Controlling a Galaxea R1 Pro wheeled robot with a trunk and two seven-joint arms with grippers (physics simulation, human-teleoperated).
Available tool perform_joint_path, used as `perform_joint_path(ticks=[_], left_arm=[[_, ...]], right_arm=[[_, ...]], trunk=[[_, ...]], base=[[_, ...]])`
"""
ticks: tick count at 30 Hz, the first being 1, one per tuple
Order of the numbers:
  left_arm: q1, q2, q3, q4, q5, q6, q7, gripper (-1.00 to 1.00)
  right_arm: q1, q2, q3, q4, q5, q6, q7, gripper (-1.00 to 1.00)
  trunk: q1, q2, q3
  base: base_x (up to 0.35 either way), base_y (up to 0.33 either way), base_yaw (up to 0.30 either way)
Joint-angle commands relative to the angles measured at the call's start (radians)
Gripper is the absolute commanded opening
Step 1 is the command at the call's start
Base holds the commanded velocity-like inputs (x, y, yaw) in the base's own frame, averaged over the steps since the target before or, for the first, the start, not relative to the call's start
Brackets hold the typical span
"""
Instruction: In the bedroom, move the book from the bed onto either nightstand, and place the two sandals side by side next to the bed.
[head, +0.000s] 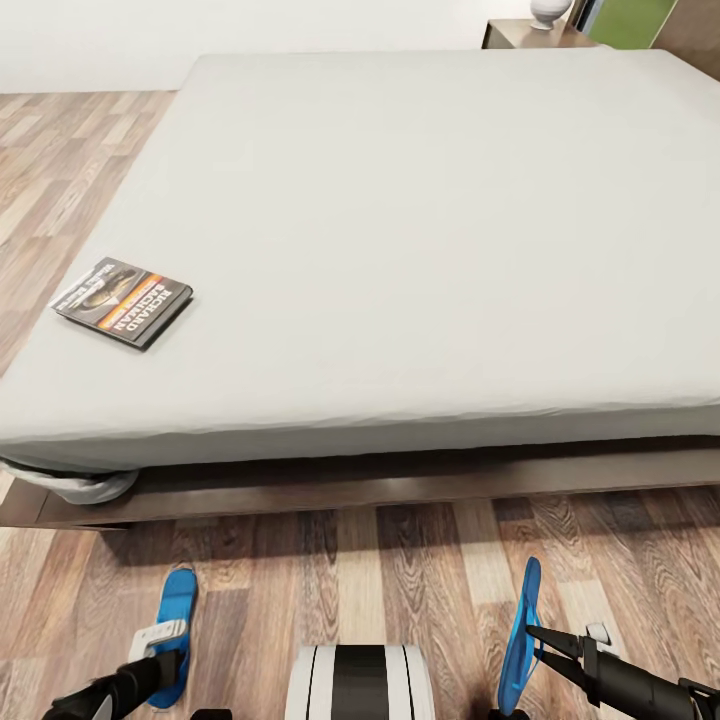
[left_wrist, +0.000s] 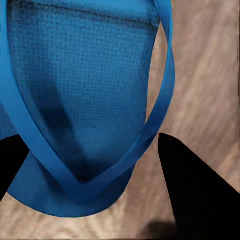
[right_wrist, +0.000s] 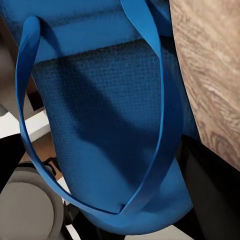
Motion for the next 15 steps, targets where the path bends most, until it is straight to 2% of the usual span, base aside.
perform_joint_path(ticks=[1, 5, 11, 15], left_arm=[[0.001, 0.000, 0.004, -0.001, 0.007, -0.018, -0.002, -1.00], [0.002, -0.001, 0.005, -0.001, 0.007, -0.061, -0.002, -1.00], [0.003, -0.001, 0.005, -0.001, 0.008, -0.068, -0.002, -1.00], [0.003, -0.001, 0.005, -0.001, 0.008, -0.067, 0.000, -1.00]], right_arm=[[-0.001, 0.001, -0.005, -0.001, 0.011, 0.011, 0.007, -1.00], [-0.001, 0.001, -0.005, -0.001, 0.011, 0.011, 0.008, -1.00], [-0.001, 0.001, -0.006, -0.001, 0.011, 0.011, 0.008, -1.00], [-0.001, 0.001, -0.005, -0.001, 0.011, 0.011, 0.007, -1.00]], trunk=[[0.000, 0.000, -0.001], [0.000, 0.000, -0.001], [0.000, 0.000, -0.001], [0.002, -0.001, -0.016]], base=[[0.000, 0.000, 0.000], [0.000, 0.000, 0.000], [0.000, 0.000, 0.000], [0.000, 0.000, 0.000]])
